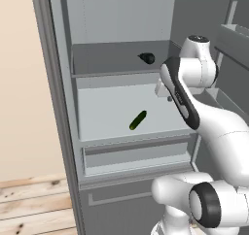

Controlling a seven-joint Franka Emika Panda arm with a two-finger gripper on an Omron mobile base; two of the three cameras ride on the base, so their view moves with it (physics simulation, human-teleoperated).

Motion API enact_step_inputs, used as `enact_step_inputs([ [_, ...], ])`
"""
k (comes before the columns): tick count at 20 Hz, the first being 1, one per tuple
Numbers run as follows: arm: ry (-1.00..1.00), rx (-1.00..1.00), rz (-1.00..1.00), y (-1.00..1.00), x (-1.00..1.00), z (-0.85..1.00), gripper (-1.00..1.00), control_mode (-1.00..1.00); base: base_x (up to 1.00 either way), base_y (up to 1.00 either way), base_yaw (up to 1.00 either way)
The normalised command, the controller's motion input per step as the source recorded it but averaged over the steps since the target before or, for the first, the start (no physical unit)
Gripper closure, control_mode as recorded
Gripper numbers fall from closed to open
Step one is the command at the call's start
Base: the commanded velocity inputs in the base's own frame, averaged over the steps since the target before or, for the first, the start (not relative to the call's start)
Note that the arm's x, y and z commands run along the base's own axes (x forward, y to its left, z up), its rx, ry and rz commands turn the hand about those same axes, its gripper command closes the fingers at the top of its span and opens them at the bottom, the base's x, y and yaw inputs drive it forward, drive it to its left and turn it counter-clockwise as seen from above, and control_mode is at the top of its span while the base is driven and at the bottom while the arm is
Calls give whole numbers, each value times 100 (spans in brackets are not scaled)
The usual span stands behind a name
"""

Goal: Place the cold items (eggplant and cucumber) from the fridge in one tupperware on the dining counter. Place the warm items (hot dog and kebab skewer) in the stove area in another tupperware.

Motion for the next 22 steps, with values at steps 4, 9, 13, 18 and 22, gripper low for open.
enact_step_inputs([
  [4, 1, 0, 0, 0, 0, -2, -100, -100, 0, 0, 0],
  [9, -6, 0, 0, 0, -2, 10, -100, -100, 0, 0, 0],
  [13, -30, 0, 0, 2, 0, 65, -100, -100, 0, 0, 0],
  [18, -26, 0, 0, 5, 13, 72, -100, -100, 0, 0, 0],
  [22, -10, 0, 0, 4, 29, 68, -100, -100, 0, 0, 0],
])
